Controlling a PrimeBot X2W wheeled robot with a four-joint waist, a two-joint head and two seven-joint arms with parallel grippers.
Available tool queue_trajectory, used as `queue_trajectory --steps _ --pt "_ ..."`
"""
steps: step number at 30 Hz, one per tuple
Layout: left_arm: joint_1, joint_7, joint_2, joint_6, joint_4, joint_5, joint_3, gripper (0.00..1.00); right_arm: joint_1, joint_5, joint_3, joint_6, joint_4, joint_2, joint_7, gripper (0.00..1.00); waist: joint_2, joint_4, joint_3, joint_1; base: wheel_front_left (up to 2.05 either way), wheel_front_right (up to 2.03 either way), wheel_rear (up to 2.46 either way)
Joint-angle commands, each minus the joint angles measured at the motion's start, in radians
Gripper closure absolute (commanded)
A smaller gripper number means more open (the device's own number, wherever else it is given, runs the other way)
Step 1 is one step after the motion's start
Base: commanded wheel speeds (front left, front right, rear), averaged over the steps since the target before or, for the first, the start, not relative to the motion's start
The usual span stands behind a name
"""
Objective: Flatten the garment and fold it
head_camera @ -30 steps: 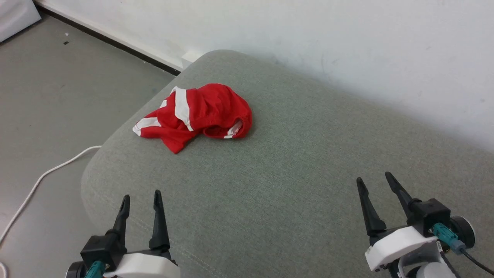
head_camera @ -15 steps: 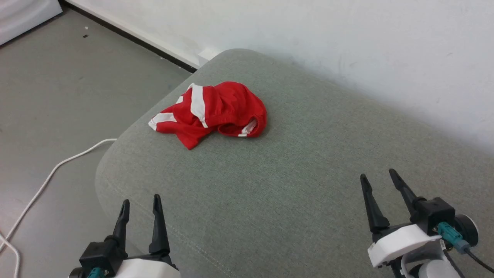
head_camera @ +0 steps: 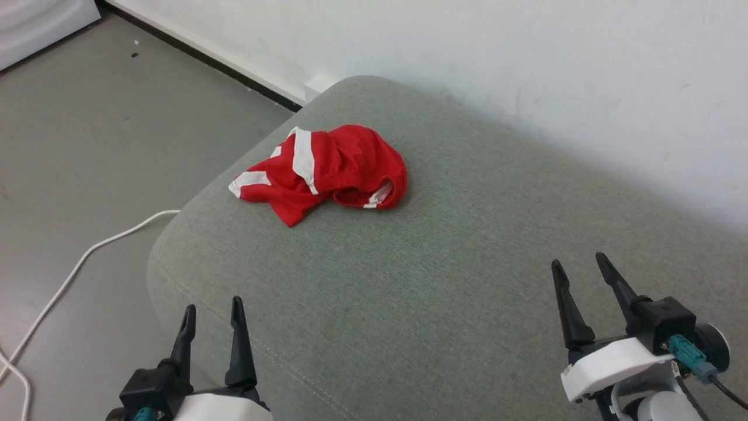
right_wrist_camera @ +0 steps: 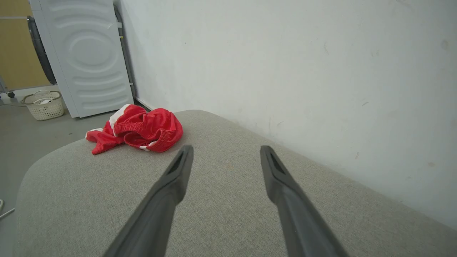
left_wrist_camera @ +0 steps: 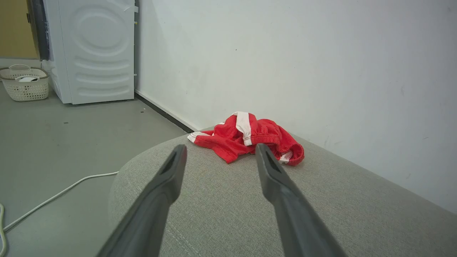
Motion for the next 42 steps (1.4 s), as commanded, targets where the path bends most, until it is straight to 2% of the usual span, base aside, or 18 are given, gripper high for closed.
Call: queue_trajectory --steps 1,5,8,14,16,18,25,27,35,42 --pt "0.01 -0.005 -0.005 0.001 0.0 -0.009 0.004 0.0 -0.004 0.004 0.003 -0.001 0.003 0.003 -0.005 0.0 -0.0001 -0.005 -0.003 0.0 0.0 0.0 0.0" --pt "-0.019 -0.005 -0.005 0.001 -0.057 -0.184 0.005 0.0 -0.006 0.004 0.001 -0.001 -0.004 0.003 0.002 0.0 -0.0001 -0.009 0.002 0.0 0.0 0.0 0.0" --pt "-0.072 0.016 0.0 -0.017 -0.109 -0.215 -0.007 0.0 -0.007 0.0 -0.014 -0.001 -0.034 0.003 0.012 0.0 -0.0001 -0.013 0.008 0.0 0.0 0.0 0.0" --pt "-0.309 0.259 0.115 -0.038 -0.223 -0.219 -0.019 0.0 -0.001 -0.026 -0.052 -0.001 -0.143 0.003 0.058 0.0 -0.0001 -0.032 0.041 0.0 0.0 0.0 0.0" --pt "-0.401 0.325 0.115 -0.043 -0.227 -0.286 0.003 0.0 -0.001 -0.032 -0.059 -0.001 -0.188 0.003 0.083 0.0 -0.0001 -0.05 0.065 0.0 0.0 0.0 0.0" --pt "-0.447 0.355 0.131 -0.043 -0.217 -0.297 0.014 0.0 -0.002 -0.039 -0.06 -0.001 -0.212 0.003 0.095 0.0 -0.0001 -0.059 0.076 0.0 0.0 0.0 0.0" --pt "-0.729 0.545 0.244 -0.017 -0.014 -0.322 0.064 0.0 -0.018 -0.087 -0.032 -0.001 -0.384 -0.004 0.19 0.0 -0.0001 -0.14 0.209 0.0 0.0 0.0 0.0" --pt "-0.789 0.594 0.274 -0.024 0.044 -0.324 0.059 0.0 -0.024 -0.092 -0.028 -0.001 -0.435 -0.02 0.216 0.0 -0.0001 -0.156 0.256 0.0 0.0 0.0 0.0" --pt "-0.965 0.702 0.325 -0.034 0.23 -0.31 0.017 0.0 -0.059 -0.081 -0.037 -0.001 -0.59 -0.103 0.301 0.0 -0.0001 -0.204 0.425 0.0 0.0 0.0 0.0" --pt "-0.991 0.803 0.349 -0.051 0.351 -0.299 -0.036 0.0 -0.081 -0.068 -0.043 -0.001 -0.655 -0.137 0.332 0.0 -0.0001 -0.256 0.501 0.0 0.0 0.0 0.0"
